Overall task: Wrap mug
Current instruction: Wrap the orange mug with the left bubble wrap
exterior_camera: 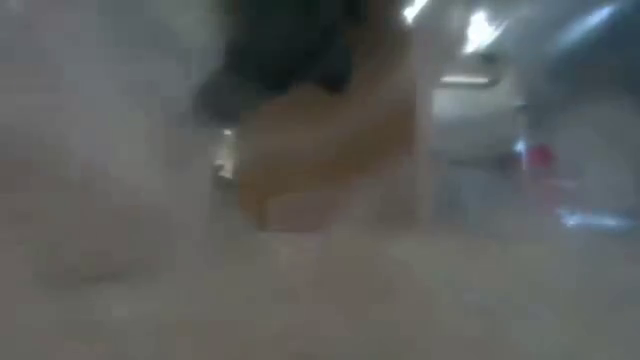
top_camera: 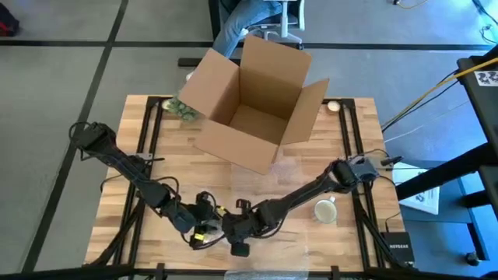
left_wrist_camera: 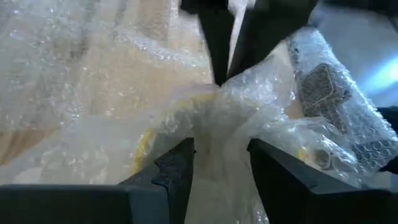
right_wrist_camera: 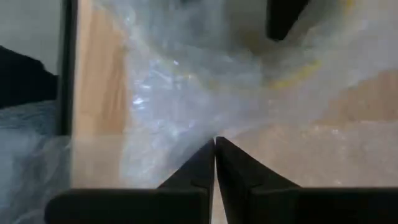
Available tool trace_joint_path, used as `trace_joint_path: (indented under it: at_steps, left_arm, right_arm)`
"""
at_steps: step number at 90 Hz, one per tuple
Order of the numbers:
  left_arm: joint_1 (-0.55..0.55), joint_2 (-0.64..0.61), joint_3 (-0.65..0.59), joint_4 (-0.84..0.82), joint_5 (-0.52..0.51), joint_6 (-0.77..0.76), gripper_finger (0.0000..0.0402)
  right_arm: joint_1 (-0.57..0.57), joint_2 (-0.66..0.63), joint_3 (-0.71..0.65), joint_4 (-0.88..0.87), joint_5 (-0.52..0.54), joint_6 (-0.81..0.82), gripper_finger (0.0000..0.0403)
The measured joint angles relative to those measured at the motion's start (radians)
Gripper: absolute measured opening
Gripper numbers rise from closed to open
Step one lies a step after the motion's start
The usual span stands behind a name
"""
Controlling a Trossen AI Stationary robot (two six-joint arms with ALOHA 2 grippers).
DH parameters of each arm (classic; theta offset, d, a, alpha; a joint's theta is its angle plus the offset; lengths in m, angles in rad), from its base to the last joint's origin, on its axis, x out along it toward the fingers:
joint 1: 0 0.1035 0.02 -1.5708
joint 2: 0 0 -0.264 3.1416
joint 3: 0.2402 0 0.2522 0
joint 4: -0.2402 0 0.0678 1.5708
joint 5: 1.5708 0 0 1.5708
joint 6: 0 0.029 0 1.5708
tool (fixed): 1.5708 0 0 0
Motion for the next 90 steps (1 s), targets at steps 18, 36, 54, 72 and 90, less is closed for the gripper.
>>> trace_joint_path:
  at_steps: [18, 36, 54, 72, 90]
  left_arm:
    - [0.000, -0.006, 0.002, -0.016, 0.056, 0.006, 0.0141]
    - [-0.034, -0.050, 0.030, -0.115, 0.085, -0.082, 0.0141]
    - [-0.101, -0.082, 0.084, -0.300, 0.030, -0.232, 0.0141]
    - [-0.252, -0.084, 0.121, -0.407, -0.022, -0.499, 0.0141]
    - [-0.382, -0.035, 0.121, -0.375, -0.260, -0.727, 0.0141]
  right_arm:
    - [0.000, 0.050, -0.001, 0.043, 0.033, 0.026, 0.0001]
    - [0.000, 0.049, 0.000, 0.049, 0.064, 0.028, 0.0001]
    - [0.000, 0.050, 0.000, 0.035, 0.072, 0.028, 0.0001]
    - [0.000, 0.050, 0.000, 0.027, 0.079, 0.029, 0.0001]
    - [0.000, 0.050, 0.000, 0.024, 0.151, 0.034, 0.0001]
